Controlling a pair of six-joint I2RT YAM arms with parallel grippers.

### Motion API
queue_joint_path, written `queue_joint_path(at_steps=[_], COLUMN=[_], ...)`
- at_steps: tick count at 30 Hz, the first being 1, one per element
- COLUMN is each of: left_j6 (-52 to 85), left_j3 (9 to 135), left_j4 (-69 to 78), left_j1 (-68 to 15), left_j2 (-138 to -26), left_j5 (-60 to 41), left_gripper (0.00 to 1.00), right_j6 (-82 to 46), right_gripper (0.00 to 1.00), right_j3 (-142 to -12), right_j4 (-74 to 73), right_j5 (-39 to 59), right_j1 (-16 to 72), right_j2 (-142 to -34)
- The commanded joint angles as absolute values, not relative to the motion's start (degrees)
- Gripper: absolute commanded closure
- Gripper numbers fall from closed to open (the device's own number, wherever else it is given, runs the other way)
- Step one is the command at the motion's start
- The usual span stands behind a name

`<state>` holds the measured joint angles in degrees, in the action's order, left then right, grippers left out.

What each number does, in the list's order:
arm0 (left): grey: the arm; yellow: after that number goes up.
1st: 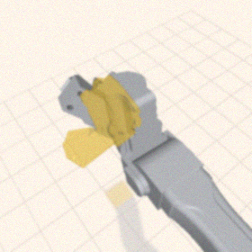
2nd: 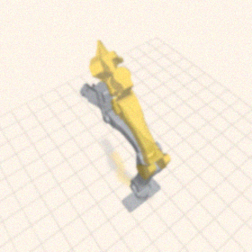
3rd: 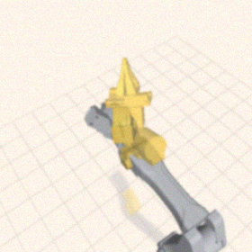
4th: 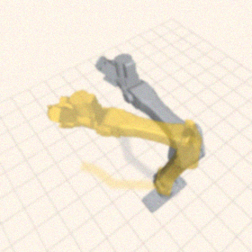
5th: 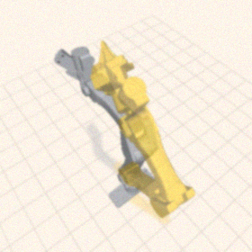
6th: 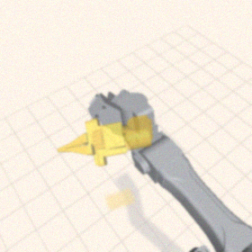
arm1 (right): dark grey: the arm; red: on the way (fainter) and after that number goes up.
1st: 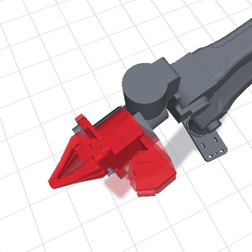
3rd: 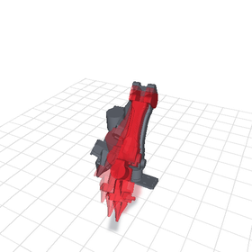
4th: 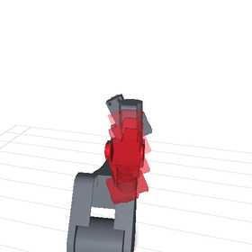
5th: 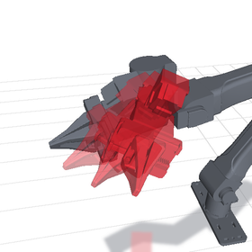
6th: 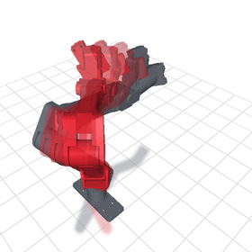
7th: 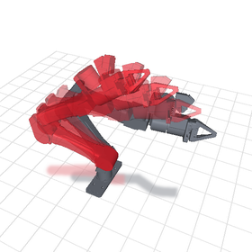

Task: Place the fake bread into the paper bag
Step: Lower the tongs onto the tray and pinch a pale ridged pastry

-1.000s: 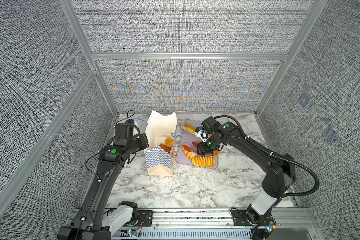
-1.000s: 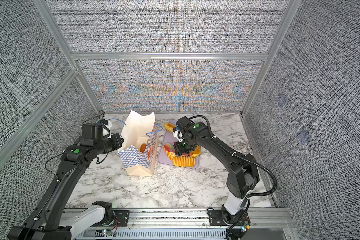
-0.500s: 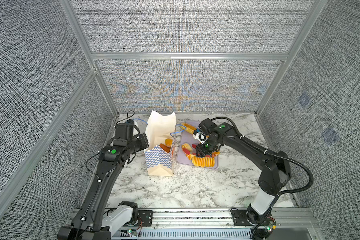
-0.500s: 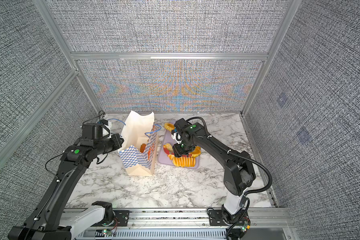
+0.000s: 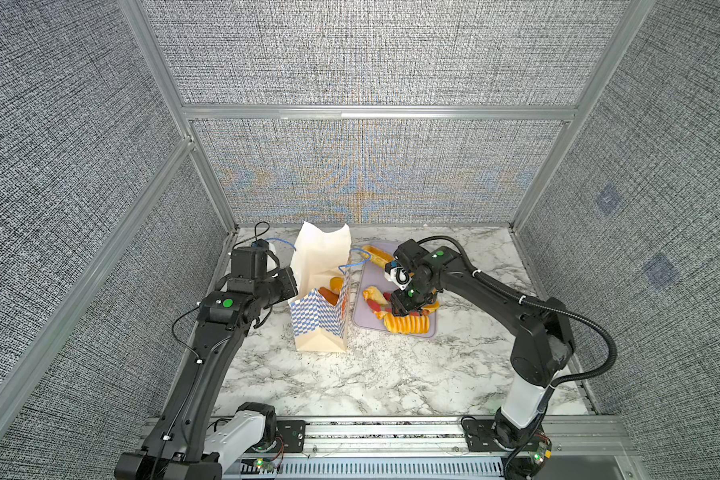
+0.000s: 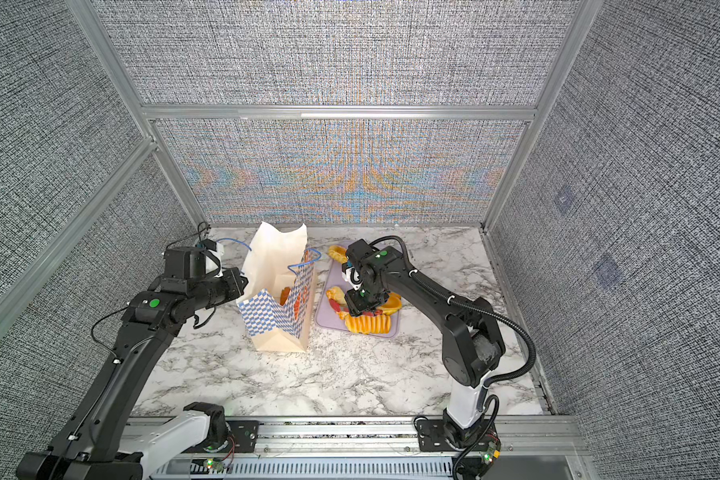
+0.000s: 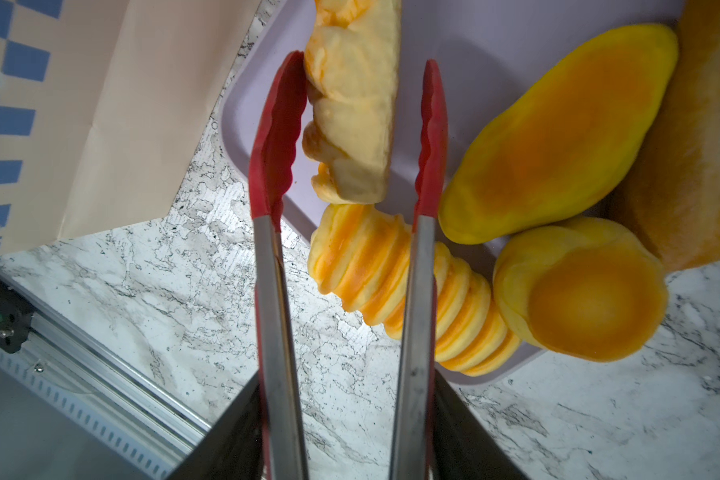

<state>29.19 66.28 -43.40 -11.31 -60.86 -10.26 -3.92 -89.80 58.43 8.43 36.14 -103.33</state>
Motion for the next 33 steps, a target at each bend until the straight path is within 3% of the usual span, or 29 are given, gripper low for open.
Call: queue_joint_path(at_steps=[1, 13, 33], left_j6=[29.4, 29.6, 29.4], left_j3=[66.2, 66.1, 66.8], left_j4=[-43.0, -42.8, -43.0], left_j1=[-11.3, -11.3, -11.3], left_j2=[-60.7, -60.9, -61.2], left_j5=[-10.2, -10.3, -10.3], left_gripper=[1.00, 1.00, 1.00], right_j6=[-3.4, -3.5, -6.4], right_gripper=[0.45, 0.54, 0.57], right_j3=[-90.0, -90.4, -91.6], right_j4=[58.6, 58.3, 55.7], right_j5=[8.2, 8.3, 9.8], right_j1=[36.3, 36.3, 33.6], right_j2=[-103.3, -102.5, -98.6])
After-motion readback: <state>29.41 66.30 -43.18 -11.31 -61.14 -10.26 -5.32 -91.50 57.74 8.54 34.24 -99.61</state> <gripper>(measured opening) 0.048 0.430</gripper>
